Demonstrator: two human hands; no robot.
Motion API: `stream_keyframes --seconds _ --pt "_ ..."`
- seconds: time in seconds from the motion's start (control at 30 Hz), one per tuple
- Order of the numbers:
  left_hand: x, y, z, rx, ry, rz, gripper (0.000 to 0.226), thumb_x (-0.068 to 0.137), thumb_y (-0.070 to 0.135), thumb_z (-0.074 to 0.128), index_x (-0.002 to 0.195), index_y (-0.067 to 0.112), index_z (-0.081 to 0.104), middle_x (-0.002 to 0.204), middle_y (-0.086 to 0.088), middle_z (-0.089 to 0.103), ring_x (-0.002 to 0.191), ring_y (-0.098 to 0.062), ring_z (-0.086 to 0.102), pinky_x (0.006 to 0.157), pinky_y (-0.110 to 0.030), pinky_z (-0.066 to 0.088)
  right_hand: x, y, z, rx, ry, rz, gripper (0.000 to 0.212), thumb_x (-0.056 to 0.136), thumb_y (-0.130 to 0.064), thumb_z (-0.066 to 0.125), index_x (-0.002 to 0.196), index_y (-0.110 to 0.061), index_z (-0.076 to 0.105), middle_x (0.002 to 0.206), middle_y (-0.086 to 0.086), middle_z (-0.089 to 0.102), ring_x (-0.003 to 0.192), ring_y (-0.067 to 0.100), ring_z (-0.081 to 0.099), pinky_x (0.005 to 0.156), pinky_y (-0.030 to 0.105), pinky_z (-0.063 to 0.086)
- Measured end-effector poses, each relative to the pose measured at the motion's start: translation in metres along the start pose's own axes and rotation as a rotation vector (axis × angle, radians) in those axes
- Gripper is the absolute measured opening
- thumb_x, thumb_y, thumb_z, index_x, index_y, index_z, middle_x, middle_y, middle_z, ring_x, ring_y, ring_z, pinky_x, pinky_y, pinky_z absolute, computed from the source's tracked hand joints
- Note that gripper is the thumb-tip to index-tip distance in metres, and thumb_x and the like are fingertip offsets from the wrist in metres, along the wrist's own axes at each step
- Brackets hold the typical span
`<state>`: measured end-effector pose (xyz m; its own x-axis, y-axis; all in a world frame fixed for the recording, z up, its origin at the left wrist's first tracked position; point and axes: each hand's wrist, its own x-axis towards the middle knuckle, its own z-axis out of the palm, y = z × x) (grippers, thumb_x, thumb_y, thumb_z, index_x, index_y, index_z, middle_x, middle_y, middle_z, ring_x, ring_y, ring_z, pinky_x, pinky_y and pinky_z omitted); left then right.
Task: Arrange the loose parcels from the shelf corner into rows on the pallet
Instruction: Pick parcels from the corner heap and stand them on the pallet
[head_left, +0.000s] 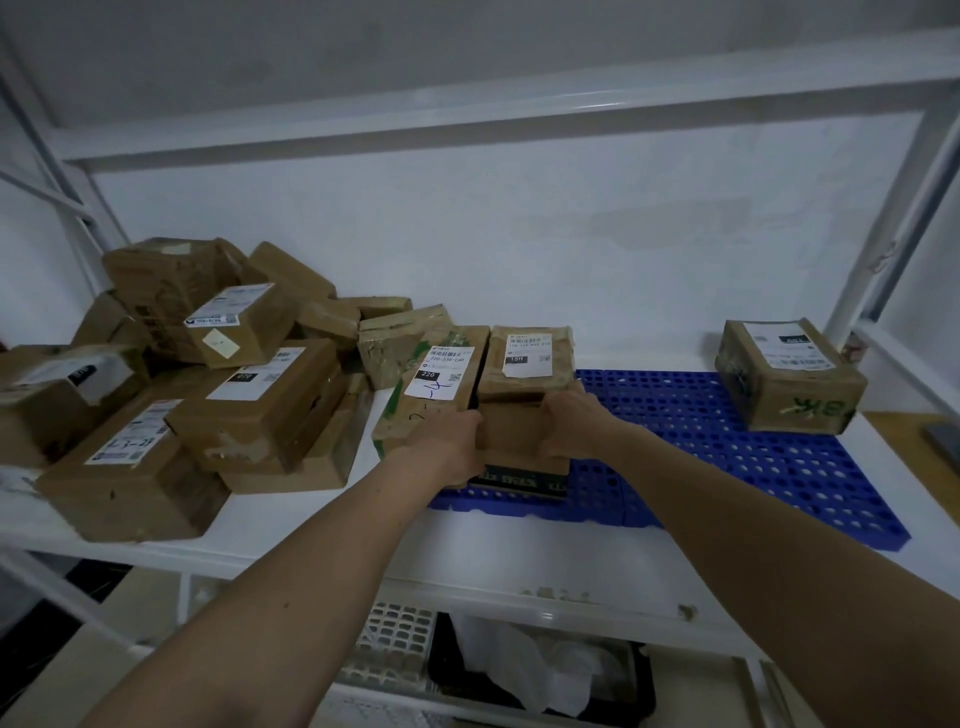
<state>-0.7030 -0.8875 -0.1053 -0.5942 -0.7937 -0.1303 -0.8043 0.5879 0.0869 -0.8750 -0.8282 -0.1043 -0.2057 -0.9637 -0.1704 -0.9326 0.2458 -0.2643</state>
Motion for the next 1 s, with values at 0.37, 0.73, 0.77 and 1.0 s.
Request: stream_keyframes --seconds 0.37,0.73,0.77,1.0 --pt "-0.056 -0.056 -0.034 -0.007 0.161 -0.205 0.031 0.09 0.028 0.058 0.119 0.017 0.06 0.12 -0.008 0.058 0.106 -0.026 0.058 0.084 -0.036 0.052 0.002 -0.092 -0.015 -0.009 0.15 -0.362 0.028 0.091 -0.018 0.054 0.113 -0.002 0.06 0.115 0.012 0.06 0.102 0.024 0.053 0.079 0.025 0.044" --pt "-0.114 -0.155 -0.061 -0.128 0.193 -0.396 0.028 0.086 0.03 0.061 0.111 0.018 0.066 0.119 -0.007 0.059 0.107 -0.026 0.056 0.088 -0.038 0.052 0.004 -0.2 -0.008 0.11 0.06 -0.44 0.035 0.087 -0.023 0.065 0.115 -0.002 0.06 0.118 0.011 0.054 0.109 0.027 0.055 0.091 0.036 0.048" --pt "-0.118 -0.165 -0.063 -0.144 0.199 -0.405 0.027 0.086 0.03 0.06 0.109 0.017 0.067 0.116 -0.007 0.061 0.104 -0.026 0.058 0.086 -0.038 0.053 0.005 -0.212 -0.008 0.108 0.056 -0.458 0.033 0.086 -0.022 0.065 0.111 -0.001 0.062 0.116 0.013 0.057 0.107 0.028 0.057 0.089 0.038 0.05" --pt "-0.157 -0.266 -0.073 -0.061 0.219 -0.397 0.033 0.091 0.033 0.056 0.119 0.019 0.063 0.128 -0.008 0.059 0.114 -0.026 0.056 0.089 -0.032 0.049 0.015 -0.326 0.004 0.097 0.042 -0.525 0.04 0.086 -0.03 0.065 0.119 -0.007 0.06 0.123 0.011 0.057 0.11 0.026 0.055 0.093 0.037 0.05"
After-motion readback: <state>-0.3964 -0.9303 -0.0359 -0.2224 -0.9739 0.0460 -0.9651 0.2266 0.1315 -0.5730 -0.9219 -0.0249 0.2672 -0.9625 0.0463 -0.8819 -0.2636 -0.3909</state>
